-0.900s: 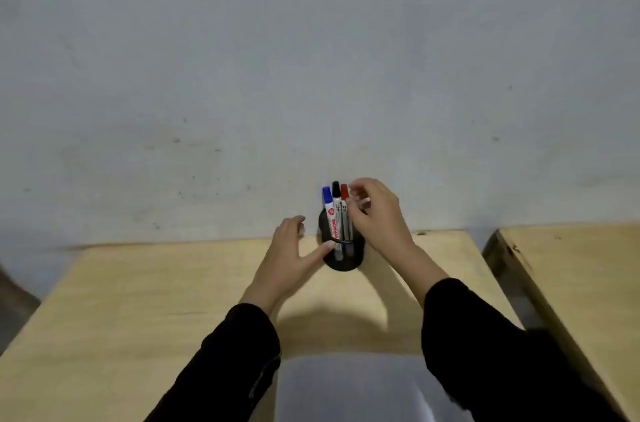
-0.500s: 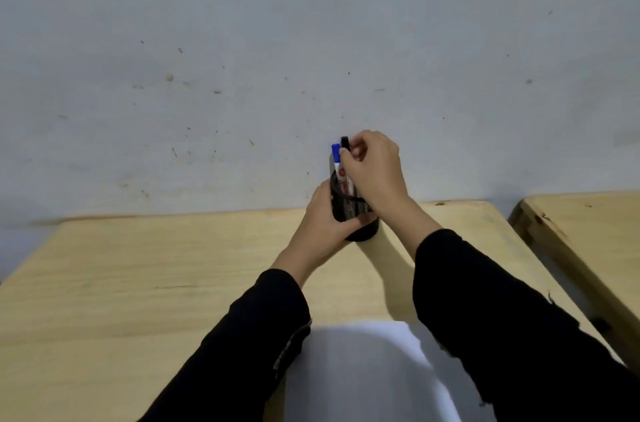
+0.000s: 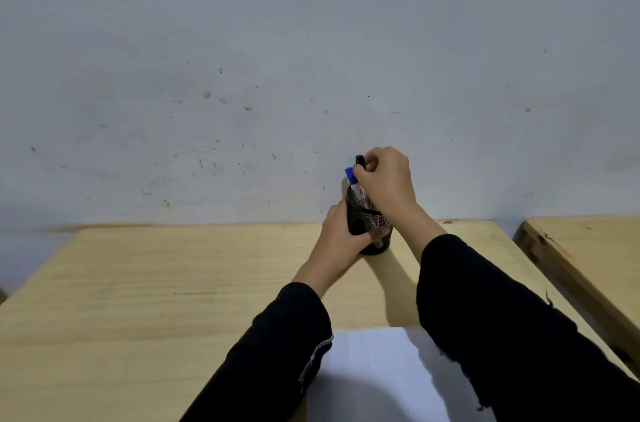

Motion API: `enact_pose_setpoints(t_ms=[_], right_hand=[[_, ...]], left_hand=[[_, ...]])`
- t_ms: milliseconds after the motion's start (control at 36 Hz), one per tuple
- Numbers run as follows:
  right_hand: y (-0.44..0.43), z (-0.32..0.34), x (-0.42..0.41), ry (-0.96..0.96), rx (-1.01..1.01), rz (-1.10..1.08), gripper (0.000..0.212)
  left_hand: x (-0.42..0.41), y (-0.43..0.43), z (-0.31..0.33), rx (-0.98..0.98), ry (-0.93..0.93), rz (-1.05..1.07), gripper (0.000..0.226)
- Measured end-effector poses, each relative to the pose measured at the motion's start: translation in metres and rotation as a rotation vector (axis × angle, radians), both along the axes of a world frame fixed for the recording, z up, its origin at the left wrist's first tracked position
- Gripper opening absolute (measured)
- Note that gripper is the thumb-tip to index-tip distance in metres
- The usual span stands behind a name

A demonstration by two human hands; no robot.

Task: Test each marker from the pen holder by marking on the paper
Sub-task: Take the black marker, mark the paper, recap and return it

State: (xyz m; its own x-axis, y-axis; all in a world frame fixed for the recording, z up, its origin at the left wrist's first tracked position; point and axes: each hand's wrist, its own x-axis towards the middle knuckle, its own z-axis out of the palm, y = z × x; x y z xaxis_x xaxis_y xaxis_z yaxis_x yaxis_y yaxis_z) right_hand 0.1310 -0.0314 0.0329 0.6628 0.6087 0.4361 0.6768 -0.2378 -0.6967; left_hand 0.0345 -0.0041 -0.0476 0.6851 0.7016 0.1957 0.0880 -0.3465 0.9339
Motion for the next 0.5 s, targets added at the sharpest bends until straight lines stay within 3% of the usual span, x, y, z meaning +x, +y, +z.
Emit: enact_pose_setpoints(t_ms=[111,250,361,500], right_hand=[[-0.012,0.003,0.004,0.049,0.127,0.043,0.003],[-0.039,0.013,-0.003,0.1,0.312,0.11,0.007],[-0.066,0.029,-0.014,0.174,0.469,0.178,0.006],[-0.1,0.042,-0.029,0.098,0.576,0.268,0.017]], left_hand=[[-0.001,0.0,0.001,0.043,0.02,0.026,0.056],[-0.001,-0.004,0.006,0.079,0.041,0.081,0.046],[-0.003,-0.012,0.01,-0.045,-0.004,0.127,0.044],[-0.015,-0.023,0.029,0.033,0.021,0.209,0.036]])
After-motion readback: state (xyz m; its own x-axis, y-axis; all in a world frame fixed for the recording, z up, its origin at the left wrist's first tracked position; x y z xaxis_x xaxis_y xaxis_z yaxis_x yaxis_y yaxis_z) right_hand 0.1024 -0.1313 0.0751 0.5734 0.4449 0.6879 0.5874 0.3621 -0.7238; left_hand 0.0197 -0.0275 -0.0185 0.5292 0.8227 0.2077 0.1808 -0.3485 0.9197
